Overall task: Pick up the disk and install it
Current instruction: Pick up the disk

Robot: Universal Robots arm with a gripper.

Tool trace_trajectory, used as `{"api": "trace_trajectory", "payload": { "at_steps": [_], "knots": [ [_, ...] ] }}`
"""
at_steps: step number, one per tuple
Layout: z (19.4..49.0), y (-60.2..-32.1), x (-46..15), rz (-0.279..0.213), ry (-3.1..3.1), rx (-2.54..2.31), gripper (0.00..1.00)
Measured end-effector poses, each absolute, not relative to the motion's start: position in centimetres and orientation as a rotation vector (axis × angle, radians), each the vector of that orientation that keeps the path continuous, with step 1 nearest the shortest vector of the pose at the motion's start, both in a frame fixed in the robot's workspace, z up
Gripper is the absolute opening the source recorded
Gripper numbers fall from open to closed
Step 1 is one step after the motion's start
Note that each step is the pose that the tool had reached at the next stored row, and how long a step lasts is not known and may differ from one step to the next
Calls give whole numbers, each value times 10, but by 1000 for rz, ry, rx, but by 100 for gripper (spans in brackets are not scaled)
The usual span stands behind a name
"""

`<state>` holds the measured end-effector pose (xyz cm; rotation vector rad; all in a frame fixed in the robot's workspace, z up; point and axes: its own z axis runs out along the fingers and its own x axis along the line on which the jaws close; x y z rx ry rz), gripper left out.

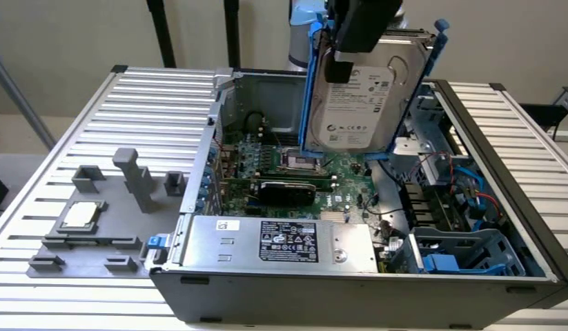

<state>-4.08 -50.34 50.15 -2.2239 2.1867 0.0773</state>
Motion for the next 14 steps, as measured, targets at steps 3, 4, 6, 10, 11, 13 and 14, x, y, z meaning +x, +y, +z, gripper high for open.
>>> {"api": "trace_trajectory", "payload": {
  "at_steps": [3,4,6,10,11,13,14],
  "knots": [
    [501,-508,-27,77,2187,-2224,33],
    [501,-510,-23,77,2187,-2224,33],
    [501,-514,-14,77,2187,-2224,33],
    [501,-522,3,77,2187,-2224,33],
    [501,-524,7,77,2187,-2224,33],
    [501,-529,14,77,2187,-2224,33],
    [501,-532,17,77,2187,-2224,33]
  ]
}}
